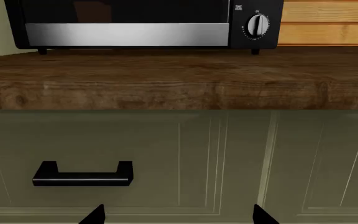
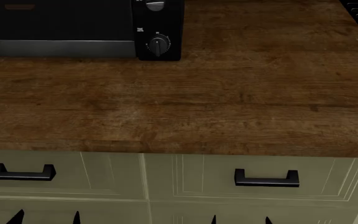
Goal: Turn on the toaster oven by setting the timer.
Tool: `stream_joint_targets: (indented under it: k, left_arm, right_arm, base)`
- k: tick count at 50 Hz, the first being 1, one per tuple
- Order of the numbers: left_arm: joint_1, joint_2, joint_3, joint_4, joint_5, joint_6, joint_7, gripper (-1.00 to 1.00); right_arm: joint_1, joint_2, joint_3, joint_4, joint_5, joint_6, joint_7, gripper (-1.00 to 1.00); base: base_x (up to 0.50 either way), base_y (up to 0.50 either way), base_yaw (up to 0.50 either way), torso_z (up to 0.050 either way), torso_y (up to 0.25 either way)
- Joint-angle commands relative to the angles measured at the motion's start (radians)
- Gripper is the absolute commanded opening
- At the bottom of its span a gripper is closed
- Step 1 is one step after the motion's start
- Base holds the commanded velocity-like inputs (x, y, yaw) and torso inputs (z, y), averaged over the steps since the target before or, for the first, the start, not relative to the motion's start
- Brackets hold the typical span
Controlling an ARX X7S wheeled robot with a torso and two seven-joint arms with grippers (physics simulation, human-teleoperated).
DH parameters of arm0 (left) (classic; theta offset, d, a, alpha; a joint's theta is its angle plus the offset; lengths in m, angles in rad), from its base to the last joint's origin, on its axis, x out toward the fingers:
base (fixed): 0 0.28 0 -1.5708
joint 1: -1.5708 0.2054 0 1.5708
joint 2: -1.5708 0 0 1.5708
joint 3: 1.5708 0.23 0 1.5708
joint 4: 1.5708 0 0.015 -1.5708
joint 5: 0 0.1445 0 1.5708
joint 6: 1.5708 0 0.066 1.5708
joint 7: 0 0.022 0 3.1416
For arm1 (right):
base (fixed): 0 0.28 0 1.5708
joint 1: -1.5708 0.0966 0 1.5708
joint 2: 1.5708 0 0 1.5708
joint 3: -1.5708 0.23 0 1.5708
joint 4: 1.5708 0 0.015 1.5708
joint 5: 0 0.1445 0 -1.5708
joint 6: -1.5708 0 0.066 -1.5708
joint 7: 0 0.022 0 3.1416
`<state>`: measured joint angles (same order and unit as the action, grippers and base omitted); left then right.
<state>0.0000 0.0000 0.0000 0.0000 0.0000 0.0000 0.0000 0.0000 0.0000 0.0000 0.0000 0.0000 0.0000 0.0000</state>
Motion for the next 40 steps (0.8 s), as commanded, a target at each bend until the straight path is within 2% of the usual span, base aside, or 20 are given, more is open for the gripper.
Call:
stream_joint_targets:
  k: [1, 12, 13, 21, 36, 40]
  left_arm:
    - [-0.001, -0.015, 0.018, -0.009, -0.015, 0.008, -0.018, 1.00]
    - [0.008, -0.051, 0.048, 0.039, -0.093, -0.050, -0.024, 1.00]
    - [0.016, -0.053, 0.044, 0.060, -0.133, -0.055, -0.003, 1.00]
    - [0.025, -0.064, 0.060, 0.131, -0.145, -0.063, -0.027, 1.00]
    - [0.033, -0.094, 0.087, 0.144, -0.161, -0.050, -0.033, 1.00]
    - [0.030, -0.102, 0.093, 0.181, -0.168, -0.088, -0.045, 1.00]
  right_arm:
    - [0.003, 0.052, -0.064, 0.014, 0.052, -0.014, 0.063, 1.00]
    - [0.003, 0.066, -0.090, -0.009, 0.063, 0.006, 0.088, 1.00]
    - [0.003, 0.067, -0.093, -0.006, 0.065, 0.004, 0.088, 1.00]
    - [0.013, 0.076, -0.110, -0.012, 0.072, 0.011, 0.098, 1.00]
    - [0.011, 0.097, -0.132, -0.054, 0.083, 0.033, 0.123, 1.00]
    - [0.018, 0.105, -0.139, -0.087, 0.085, 0.063, 0.129, 1.00]
  base:
    - [0.00, 0.00, 0.00, 0.000, 0.000]
    - [0.00, 0.00, 0.00, 0.000, 0.000]
    - [0.00, 0.00, 0.00, 0.045, 0.000]
    - [0.00, 0.00, 0.00, 0.050, 0.000]
    - [0.00, 0.00, 0.00, 0.050, 0.000]
    - [0.00, 0.00, 0.00, 0.050, 0.000]
